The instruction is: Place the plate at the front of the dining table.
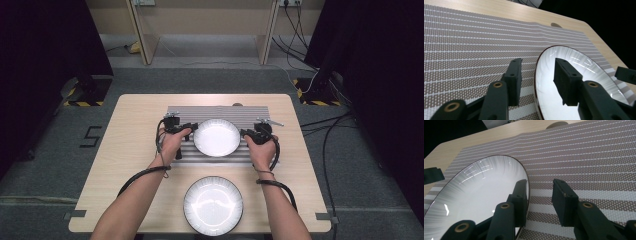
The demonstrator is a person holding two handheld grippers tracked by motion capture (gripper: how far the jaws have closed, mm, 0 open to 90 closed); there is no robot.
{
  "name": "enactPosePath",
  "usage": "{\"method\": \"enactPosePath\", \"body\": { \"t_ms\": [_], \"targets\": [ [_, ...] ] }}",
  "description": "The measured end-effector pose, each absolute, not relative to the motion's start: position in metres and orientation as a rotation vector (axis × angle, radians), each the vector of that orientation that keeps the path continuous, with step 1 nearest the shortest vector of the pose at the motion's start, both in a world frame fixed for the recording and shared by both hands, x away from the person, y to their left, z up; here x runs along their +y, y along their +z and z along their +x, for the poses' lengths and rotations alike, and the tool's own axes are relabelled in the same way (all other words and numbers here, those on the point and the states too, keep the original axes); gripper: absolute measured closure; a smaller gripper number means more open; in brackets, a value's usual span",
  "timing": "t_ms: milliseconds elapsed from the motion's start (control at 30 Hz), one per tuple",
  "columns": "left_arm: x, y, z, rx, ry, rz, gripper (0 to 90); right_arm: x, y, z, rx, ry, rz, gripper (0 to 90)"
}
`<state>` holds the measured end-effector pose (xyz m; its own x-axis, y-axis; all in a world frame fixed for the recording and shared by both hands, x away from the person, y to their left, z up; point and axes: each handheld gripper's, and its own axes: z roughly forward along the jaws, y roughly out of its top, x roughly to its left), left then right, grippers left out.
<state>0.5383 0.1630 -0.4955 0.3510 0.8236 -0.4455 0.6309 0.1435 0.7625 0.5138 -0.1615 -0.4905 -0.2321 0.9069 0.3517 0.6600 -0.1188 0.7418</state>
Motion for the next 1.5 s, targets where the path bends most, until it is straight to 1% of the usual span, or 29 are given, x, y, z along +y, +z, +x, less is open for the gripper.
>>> {"method": "enactPosePath", "body": {
  "t_ms": [67,167,267,333,667,767,933,1200,1500],
  "targets": [
    [0.165,-0.491,0.538,1.337,0.25,1.576,53.3,-0.164,-0.489,0.512,1.872,1.276,1.749,62.4],
    [0.167,-0.488,0.535,1.317,0.243,1.587,49.2,-0.168,-0.486,0.508,1.865,1.291,1.759,59.4],
    [0.171,-0.485,0.532,1.289,0.273,1.603,47.5,-0.171,-0.482,0.503,1.867,1.295,1.76,58.3],
    [0.173,-0.484,0.528,1.29,0.263,1.603,44.4,-0.173,-0.479,0.501,1.872,1.297,1.743,58.0],
    [0.179,-0.471,0.51,1.233,0.246,1.603,38.4,-0.183,-0.473,0.488,1.876,1.284,1.727,57.1],
    [0.181,-0.47,0.507,1.244,0.242,1.602,33.4,-0.186,-0.472,0.485,1.869,1.287,1.729,56.7],
    [0.184,-0.467,0.501,1.227,0.227,1.605,33.5,-0.191,-0.47,0.477,1.865,1.293,1.73,56.5],
    [0.186,-0.461,0.489,1.19,0.26,1.621,34.1,-0.196,-0.468,0.469,1.865,1.304,1.738,56.1],
    [0.197,-0.46,0.478,1.173,0.267,1.646,34.3,-0.198,-0.466,0.462,1.875,1.308,1.736,55.0]
  ]
}}
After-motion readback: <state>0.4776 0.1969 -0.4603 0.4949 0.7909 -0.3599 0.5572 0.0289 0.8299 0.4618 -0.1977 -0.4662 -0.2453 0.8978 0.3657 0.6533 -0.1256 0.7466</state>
